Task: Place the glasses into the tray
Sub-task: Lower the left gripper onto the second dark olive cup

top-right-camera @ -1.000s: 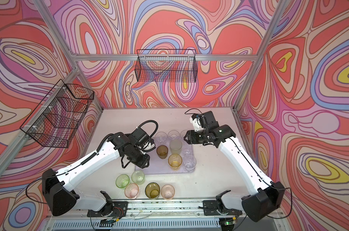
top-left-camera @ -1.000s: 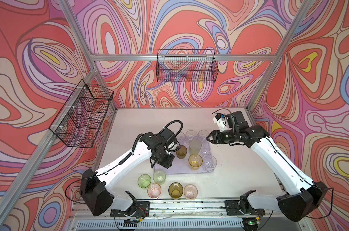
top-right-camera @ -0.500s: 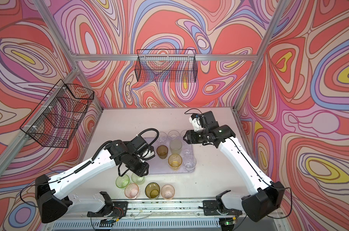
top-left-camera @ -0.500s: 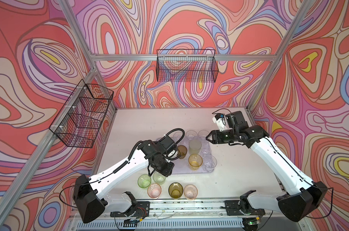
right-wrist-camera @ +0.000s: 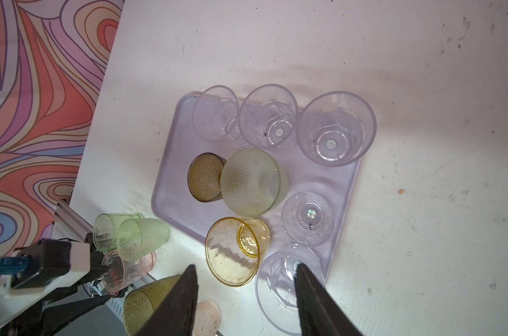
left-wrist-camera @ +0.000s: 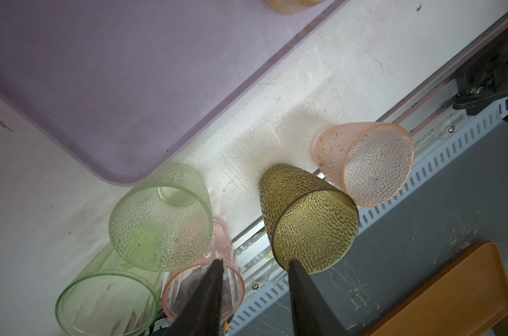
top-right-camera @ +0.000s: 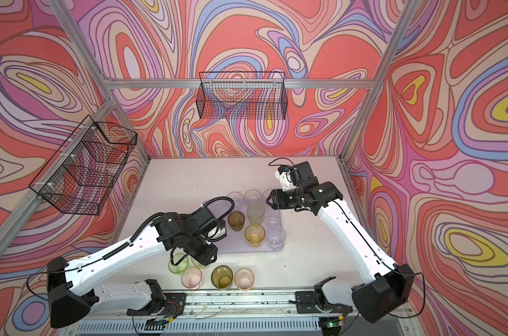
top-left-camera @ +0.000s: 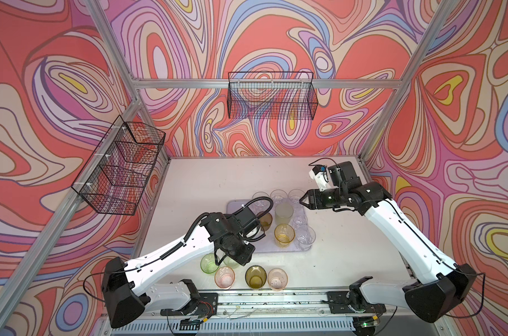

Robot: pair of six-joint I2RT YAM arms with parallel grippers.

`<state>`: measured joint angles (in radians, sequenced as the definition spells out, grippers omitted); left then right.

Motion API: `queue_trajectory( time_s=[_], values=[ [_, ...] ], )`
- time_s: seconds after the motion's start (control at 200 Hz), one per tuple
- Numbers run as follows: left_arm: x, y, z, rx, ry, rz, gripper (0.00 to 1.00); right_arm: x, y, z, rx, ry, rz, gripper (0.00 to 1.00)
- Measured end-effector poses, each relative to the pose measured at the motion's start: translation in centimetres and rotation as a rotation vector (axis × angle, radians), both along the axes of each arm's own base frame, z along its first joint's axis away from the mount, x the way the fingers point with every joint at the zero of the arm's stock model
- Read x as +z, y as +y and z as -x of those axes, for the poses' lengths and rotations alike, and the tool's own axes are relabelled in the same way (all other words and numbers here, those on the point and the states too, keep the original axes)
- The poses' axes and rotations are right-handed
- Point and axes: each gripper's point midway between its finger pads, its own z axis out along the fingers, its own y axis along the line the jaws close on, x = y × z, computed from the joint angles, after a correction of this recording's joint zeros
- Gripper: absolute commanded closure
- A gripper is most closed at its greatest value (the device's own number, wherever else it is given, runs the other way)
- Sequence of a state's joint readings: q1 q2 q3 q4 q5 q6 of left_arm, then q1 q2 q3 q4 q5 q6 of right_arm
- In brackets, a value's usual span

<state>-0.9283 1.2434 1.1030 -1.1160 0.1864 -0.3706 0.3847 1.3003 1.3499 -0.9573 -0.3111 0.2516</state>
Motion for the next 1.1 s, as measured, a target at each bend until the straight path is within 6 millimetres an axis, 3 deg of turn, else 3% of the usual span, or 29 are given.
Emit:
queue_trajectory(
  time_s=[1.097],
  values=[
    [-4.4, -1.4, 2.1, 0.052, 0.059, -0.023, 0.67, 0.0, 0.1, 0.1, 0.005, 0.002, -0.005, 0.45]
  ],
)
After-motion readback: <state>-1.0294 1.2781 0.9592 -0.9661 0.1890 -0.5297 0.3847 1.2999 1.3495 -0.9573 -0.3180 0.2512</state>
